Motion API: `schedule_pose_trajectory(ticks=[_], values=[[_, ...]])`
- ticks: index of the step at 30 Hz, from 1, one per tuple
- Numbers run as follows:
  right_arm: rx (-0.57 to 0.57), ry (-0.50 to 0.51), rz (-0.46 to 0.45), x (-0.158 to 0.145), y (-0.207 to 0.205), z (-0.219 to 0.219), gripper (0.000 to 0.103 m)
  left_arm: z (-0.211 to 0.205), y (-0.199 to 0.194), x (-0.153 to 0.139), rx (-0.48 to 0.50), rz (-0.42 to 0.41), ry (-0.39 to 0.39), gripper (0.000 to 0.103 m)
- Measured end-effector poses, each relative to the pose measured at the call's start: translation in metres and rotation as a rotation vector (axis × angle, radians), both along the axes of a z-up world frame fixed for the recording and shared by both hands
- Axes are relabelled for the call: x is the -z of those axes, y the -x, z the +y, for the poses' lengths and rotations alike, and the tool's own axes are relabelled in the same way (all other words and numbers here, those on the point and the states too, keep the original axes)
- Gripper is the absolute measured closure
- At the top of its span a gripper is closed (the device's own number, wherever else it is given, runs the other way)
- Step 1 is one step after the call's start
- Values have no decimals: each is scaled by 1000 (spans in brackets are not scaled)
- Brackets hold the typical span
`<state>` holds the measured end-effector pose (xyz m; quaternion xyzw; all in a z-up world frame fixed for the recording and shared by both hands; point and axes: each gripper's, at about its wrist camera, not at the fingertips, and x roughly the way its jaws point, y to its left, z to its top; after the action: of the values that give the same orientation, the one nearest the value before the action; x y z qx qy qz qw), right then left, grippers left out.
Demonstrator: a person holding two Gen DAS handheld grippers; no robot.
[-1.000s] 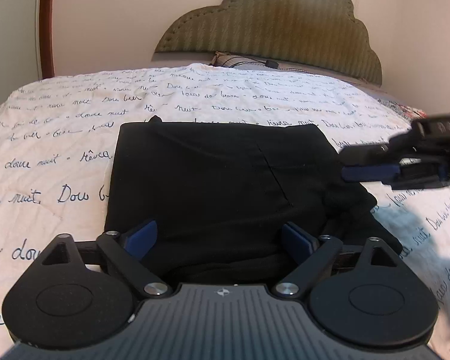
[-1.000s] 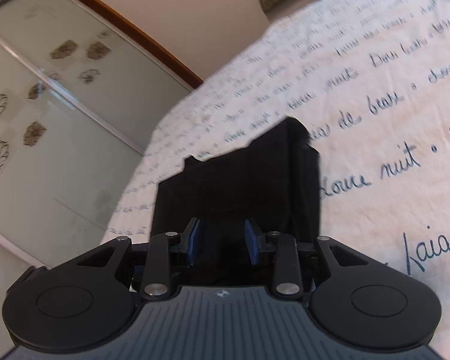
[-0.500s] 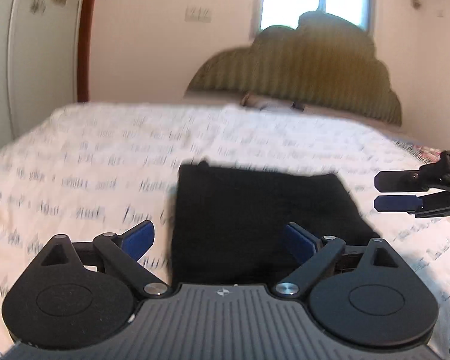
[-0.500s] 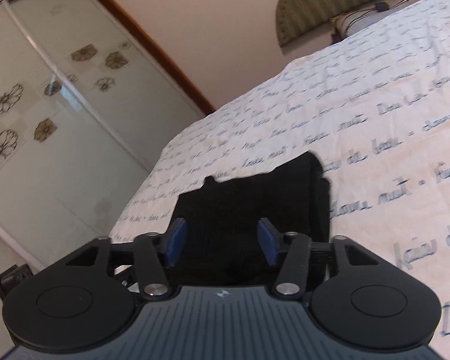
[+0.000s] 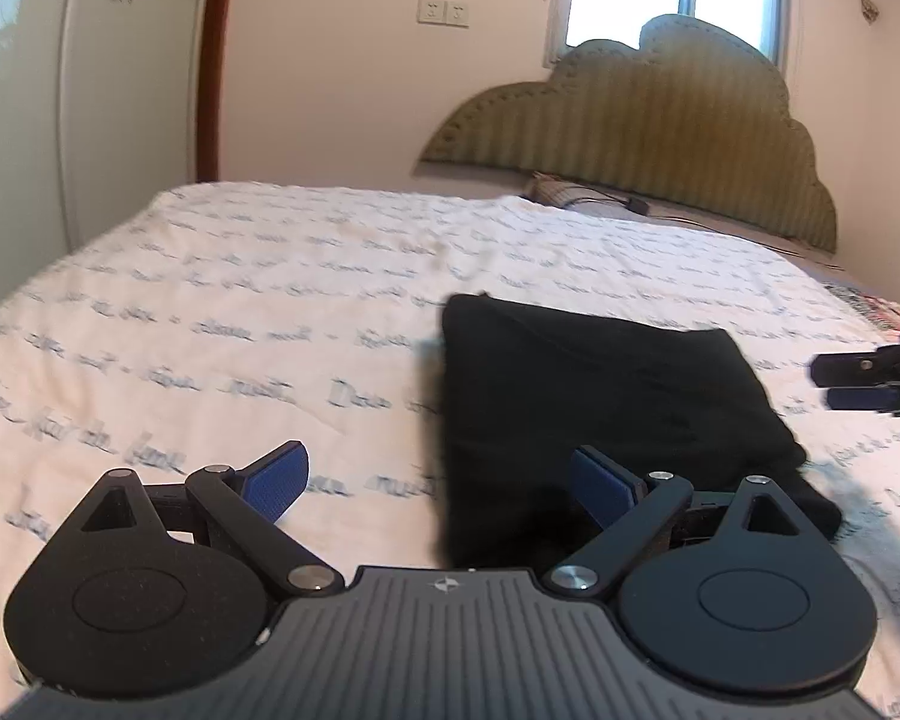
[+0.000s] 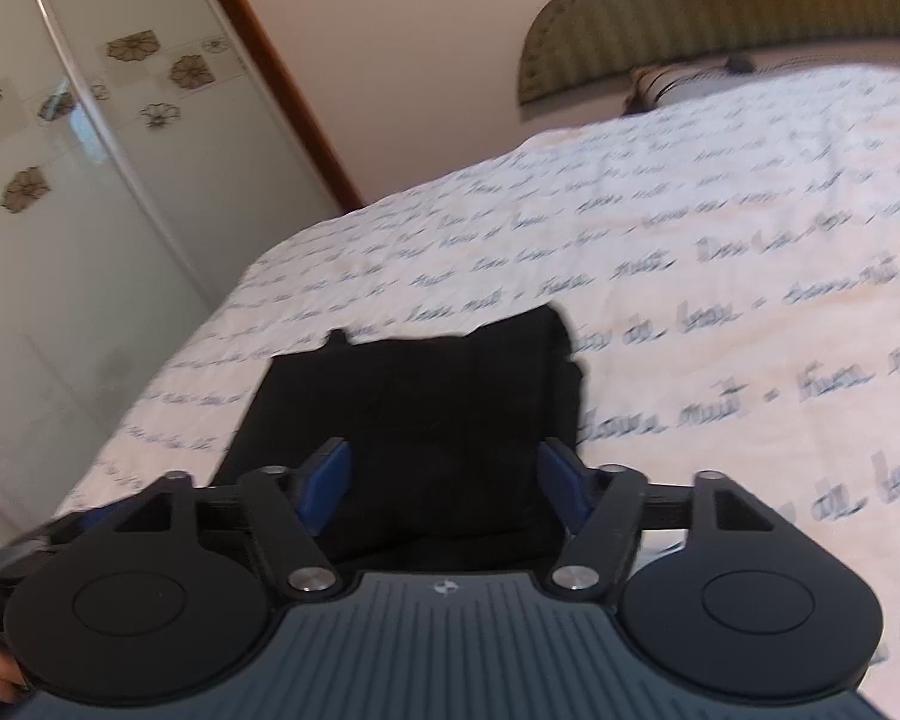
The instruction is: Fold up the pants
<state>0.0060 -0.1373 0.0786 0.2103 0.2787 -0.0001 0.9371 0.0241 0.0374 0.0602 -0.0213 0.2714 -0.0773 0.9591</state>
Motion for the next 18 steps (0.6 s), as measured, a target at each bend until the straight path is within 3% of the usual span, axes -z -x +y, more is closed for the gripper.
schedule_pose_trajectory(ticks=[7, 12, 18], values=[[148, 53, 87, 15, -8, -30, 26, 25, -17, 9, -90, 24, -15, 7], [243, 113, 141, 43, -7, -50, 26, 36, -29, 36, -135, 108, -3, 7], [274, 118, 39, 62, 9, -53, 21, 32, -31, 41, -136, 122, -38, 4]])
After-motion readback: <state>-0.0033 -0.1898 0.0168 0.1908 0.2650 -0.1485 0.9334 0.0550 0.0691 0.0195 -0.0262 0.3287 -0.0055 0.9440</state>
